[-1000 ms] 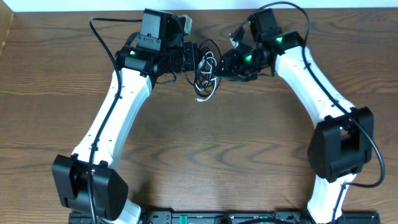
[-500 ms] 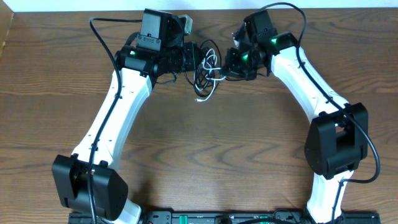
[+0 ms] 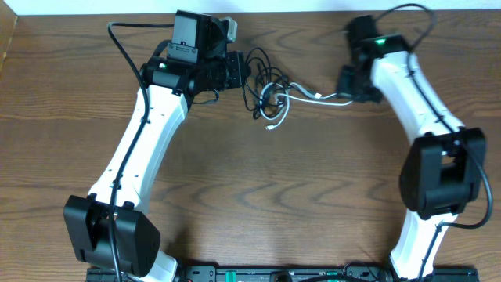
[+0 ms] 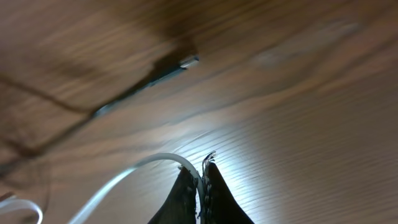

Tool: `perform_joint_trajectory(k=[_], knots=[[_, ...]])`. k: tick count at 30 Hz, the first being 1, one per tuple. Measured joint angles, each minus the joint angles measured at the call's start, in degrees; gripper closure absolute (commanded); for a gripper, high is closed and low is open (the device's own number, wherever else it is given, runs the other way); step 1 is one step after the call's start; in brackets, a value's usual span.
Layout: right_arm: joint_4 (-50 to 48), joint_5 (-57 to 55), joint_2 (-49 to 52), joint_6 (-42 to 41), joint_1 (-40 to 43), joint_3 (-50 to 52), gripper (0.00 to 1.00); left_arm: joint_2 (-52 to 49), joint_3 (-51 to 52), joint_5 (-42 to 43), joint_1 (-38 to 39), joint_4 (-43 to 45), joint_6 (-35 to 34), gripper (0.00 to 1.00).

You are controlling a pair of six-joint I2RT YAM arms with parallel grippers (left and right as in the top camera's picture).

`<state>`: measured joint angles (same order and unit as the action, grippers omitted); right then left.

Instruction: Untangle cables

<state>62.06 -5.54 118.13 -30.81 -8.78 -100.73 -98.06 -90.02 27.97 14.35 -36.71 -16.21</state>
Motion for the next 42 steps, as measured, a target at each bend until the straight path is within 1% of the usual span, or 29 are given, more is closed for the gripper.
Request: perform_joint_trajectory(k=[3, 6, 10, 12, 16, 22, 27, 28, 30, 31, 33, 35, 36, 38, 41, 42], knots=[[0.09, -0.26, -0.2, 1.81, 3.98, -0.04, 0.99, 0.0, 0.0, 0.0, -0.13, -0.31, 0.0, 0.93], [-0.11, 3.21, -1.7, 6.25, 7.19, -0.07, 0.99, 0.0, 0.0, -0.22, -0.11, -0.37, 0.0, 0.93], [0.13, 14.6, -6.29, 15.13, 9.68, -1.42, 0.99, 0.0, 0.0, -1.75, -0.11, -0.42, 0.02, 0.92], [0.37, 22.16, -9.81, 19.89, 9.94, -2.91, 0.99, 0.0, 0.0, -3.13, -0.11, -0.74, 0.04, 0.92], [0.13, 32.79, -17.42, 25.22, 9.6, -6.19, 0.99, 0.0, 0.0, -7.32, -0.11, -2.99, 0.15, 0.93], [-1.88, 38.93, -28.06, 25.79, 10.08, -11.13, 0.99, 0.0, 0.0, -16.37, -0.11, -8.0, 0.17, 0.92], [-4.0, 39.34, -34.25, 23.43, 12.46, -12.94, 0.99, 0.0, 0.0, -22.16, -0.17, -9.86, 0.22, 0.93], [-3.89, 38.95, -34.95, 23.02, 12.83, -12.96, 0.99, 0.02, 0.0, -22.62, -0.17, -9.84, 0.28, 0.92], [-3.13, 38.32, -35.71, 22.1, 13.2, -13.09, 0.98, 0.0, 0.0, -23.47, -0.22, -9.86, 0.81, 0.83], [-2.71, 38.16, -35.71, 21.88, 13.2, -13.11, 0.95, 0.0, 0.0, -23.74, -0.22, -9.86, 0.96, 0.77], [-1.03, 37.88, -34.93, 21.18, 13.05, -13.11, 0.84, 0.0, 0.0, -23.76, -0.24, -9.81, 1.53, 0.64], [0.81, 37.68, -32.94, 20.65, 12.85, -13.11, 0.66, 0.0, 0.0, -22.38, -0.33, -9.73, 3.23, 0.52], [1.4, 37.51, -32.09, 20.44, 12.76, -13.09, 0.6, 0.02, 0.0, -21.27, -0.33, -9.66, 4.17, 0.48], [3.19, 37.4, -29.38, 20.37, 12.31, -13.09, 0.51, 0.0, 0.0, -17.97, -0.39, -9.49, 6.88, 0.43], [5.2, 37.2, -24.06, 20.46, 10.99, -13.07, 0.35, 0.0, 0.0, -13.9, -0.37, -9.44, 9.79, 0.41], [5.77, 37.18, -22.29, 20.46, 10.43, -13.05, 0.31, 0.0, 0.0, -12.72, -0.35, -9.44, 10.49, 0.41]])
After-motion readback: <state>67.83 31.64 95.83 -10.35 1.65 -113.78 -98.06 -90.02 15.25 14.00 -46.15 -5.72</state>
